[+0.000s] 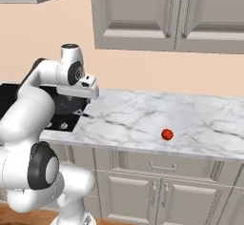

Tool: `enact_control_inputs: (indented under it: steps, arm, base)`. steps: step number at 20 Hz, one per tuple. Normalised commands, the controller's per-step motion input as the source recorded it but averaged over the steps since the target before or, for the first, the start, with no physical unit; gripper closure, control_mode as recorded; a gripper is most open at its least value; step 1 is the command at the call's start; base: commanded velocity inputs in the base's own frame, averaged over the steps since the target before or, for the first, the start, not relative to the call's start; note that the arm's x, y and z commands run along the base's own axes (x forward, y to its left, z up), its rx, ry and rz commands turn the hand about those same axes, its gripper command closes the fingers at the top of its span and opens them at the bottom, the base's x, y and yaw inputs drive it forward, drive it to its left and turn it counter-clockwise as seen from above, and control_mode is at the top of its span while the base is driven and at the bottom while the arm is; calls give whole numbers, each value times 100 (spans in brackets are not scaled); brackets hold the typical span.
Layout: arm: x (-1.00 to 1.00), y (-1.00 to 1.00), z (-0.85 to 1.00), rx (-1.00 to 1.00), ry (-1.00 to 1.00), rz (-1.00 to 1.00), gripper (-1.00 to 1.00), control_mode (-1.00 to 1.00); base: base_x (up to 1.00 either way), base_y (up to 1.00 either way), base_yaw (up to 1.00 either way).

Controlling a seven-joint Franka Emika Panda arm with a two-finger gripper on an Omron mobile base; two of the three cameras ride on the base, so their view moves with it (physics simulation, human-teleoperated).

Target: Place both pans onto different burners. Then place the tomato and the chicken drumstick on different pans.

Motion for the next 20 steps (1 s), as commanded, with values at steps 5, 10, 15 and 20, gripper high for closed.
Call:
enact_control_inputs:
  steps: [5, 10, 15, 20]
  arm:
    - [0, 0, 0, 0, 0, 0, -100, 100]
    - [0, 0, 0, 0, 0, 0, -100, 100]
    - [0, 0, 0, 0, 0, 0, -100, 100]
    - [0, 0, 0, 0, 0, 0, -100, 100]
  base:
    - [49, 11, 0]
    - [33, 52, -3]
    - [44, 20, -2]
    - [39, -25, 0]
